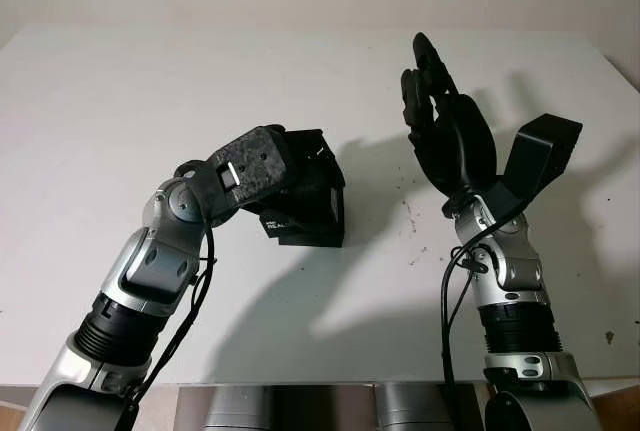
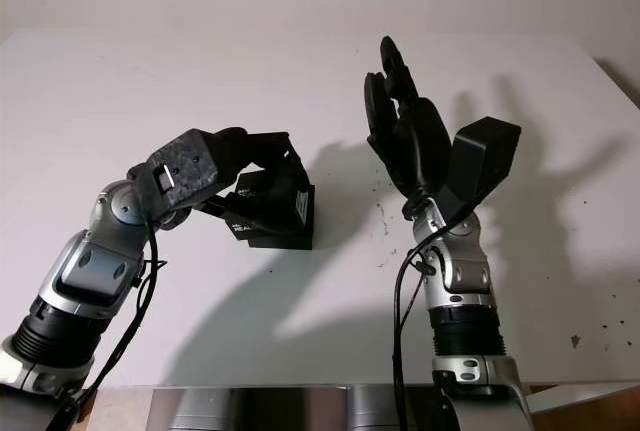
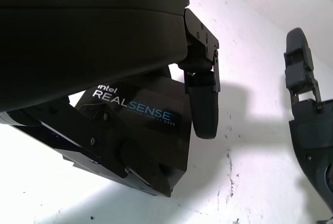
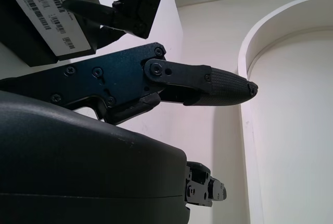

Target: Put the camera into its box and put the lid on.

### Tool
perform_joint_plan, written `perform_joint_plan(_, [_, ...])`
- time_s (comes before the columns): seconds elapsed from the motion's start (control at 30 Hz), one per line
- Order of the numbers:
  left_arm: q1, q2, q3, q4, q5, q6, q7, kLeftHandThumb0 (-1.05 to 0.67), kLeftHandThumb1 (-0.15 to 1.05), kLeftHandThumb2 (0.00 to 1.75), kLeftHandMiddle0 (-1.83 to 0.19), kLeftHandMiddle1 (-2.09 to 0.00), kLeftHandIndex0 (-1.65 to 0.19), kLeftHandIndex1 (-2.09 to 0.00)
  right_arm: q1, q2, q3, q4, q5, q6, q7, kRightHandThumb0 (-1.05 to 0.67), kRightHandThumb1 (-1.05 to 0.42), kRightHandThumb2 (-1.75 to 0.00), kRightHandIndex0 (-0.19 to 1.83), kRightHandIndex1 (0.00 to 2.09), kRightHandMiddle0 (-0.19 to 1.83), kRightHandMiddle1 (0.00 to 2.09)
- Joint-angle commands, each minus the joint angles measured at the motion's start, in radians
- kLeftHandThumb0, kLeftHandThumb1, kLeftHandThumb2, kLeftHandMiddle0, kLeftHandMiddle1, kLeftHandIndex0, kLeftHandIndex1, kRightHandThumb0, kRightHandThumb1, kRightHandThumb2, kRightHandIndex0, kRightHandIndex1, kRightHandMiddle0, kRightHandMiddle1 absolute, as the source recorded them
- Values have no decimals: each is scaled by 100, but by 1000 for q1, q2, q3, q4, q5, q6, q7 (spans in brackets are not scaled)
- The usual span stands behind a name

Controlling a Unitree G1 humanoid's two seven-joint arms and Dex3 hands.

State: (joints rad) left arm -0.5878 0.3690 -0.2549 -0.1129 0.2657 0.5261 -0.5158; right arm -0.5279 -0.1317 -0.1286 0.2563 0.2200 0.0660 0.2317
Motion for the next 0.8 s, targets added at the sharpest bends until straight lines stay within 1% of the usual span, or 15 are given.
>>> perform_joint_plan(0.0, [-19,-10,-21,-6,6,0,2,-4,96,6,-34,-134,-28,-148,10,2,3,-17,-4,-15,-1,-71,-105,-51,-14,5,-8,5])
perform_joint_plan(0.1, [-16,-10,-29,2,11,-15,2,-3,96,5,-35,-135,-29,-148,10,2,2,-19,-7,-14,-4,-71,-105,-52,-14,5,-8,5])
perform_joint_plan(0.17, [-14,-10,-35,8,13,-22,1,-2,96,5,-35,-140,-29,-149,10,2,1,-20,-5,-12,-2,-70,-105,-53,-14,5,-8,5])
perform_joint_plan(0.33, [-13,-9,-52,40,27,-67,3,-3,95,5,-35,-146,-29,-151,11,5,0,-25,-2,-11,-3,-70,-105,-52,-14,6,-8,5])
perform_joint_plan(0.53, [-21,-21,-72,51,48,-69,4,-5,93,5,-39,-145,-32,-151,13,7,1,-25,-1,-19,1,-71,-105,-51,-15,5,-9,5])
perform_joint_plan(0.67, [-22,-28,-74,55,44,-75,1,-5,92,5,-41,-143,-35,-150,12,5,1,-26,-3,-15,-2,-71,-105,-51,-14,5,-8,5])
perform_joint_plan(0.77, [-23,-31,-73,53,44,-67,-4,-5,92,5,-41,-145,-35,-151,14,7,1,-27,-4,-18,-6,-71,-105,-51,-14,6,-7,6])
